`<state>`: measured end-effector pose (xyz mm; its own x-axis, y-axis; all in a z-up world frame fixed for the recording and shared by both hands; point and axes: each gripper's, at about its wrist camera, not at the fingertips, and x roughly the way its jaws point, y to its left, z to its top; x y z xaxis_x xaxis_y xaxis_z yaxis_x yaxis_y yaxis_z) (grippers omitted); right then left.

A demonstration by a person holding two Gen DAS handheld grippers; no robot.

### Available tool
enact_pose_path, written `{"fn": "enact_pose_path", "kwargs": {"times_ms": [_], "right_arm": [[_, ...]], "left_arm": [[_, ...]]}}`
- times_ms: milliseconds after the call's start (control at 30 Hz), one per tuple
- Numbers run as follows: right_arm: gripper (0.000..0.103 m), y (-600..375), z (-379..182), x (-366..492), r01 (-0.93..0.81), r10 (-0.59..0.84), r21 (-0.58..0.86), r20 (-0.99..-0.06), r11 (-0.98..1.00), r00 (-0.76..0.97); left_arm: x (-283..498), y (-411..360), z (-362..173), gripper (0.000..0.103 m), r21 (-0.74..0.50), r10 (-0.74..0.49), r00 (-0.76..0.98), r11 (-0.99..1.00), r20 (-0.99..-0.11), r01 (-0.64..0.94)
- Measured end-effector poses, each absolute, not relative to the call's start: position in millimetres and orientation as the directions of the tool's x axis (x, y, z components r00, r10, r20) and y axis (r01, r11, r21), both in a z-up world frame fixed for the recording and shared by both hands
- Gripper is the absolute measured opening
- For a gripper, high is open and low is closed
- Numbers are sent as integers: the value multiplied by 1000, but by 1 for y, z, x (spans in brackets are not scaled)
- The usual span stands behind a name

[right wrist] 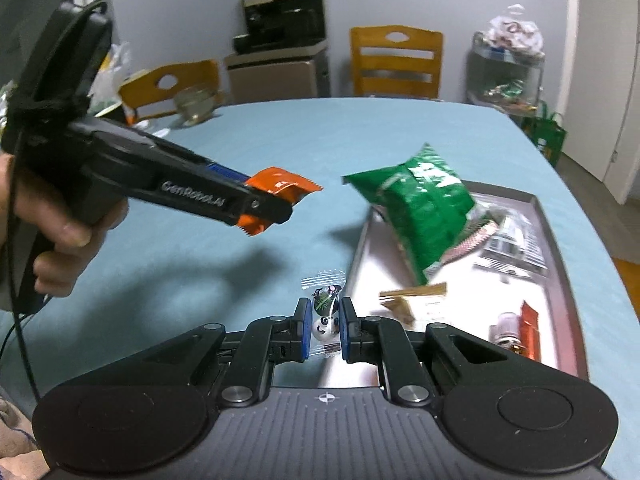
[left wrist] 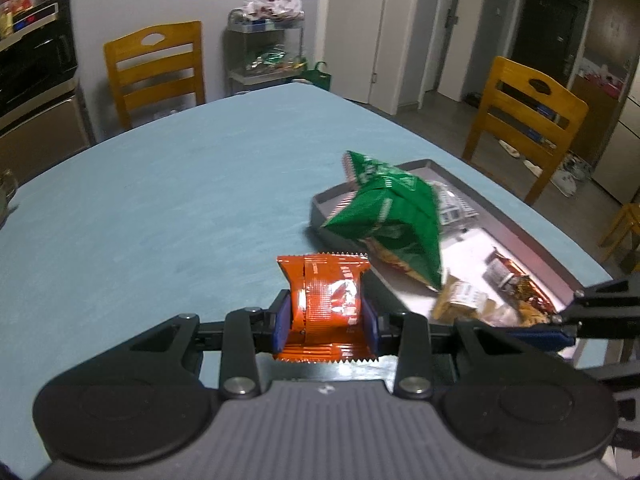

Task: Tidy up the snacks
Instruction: 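Carry the orange snack pack and small candy over the white tray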

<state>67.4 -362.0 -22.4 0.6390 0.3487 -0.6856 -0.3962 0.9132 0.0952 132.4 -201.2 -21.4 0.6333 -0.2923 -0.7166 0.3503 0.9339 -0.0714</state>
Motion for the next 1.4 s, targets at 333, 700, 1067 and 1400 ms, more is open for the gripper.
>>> {"fn": "enact_pose_path", "kwargs": {"times_ms": [333,700,1067,1400], "right_arm": [[16,-377,-18,68,-338,308,90,-672,937,673],[16,-402,-16,69,-262,251,85,-664,961,705],[16,-419,-18,66,-192,198,83,-668,978,718],[16,-424,-21,64,-170,184,87,-674,982,715]], "left_arm": [[133,-229,-19,34,-67,-342,615,903,-710,425],[137,-252,-18,34,-66,-385,592,871,-708,487],[141,-274,-22,34,-69,-423,558,835,-714,546],[139,-289,-26,34,-70,-441,530,812,-724,579]]}}
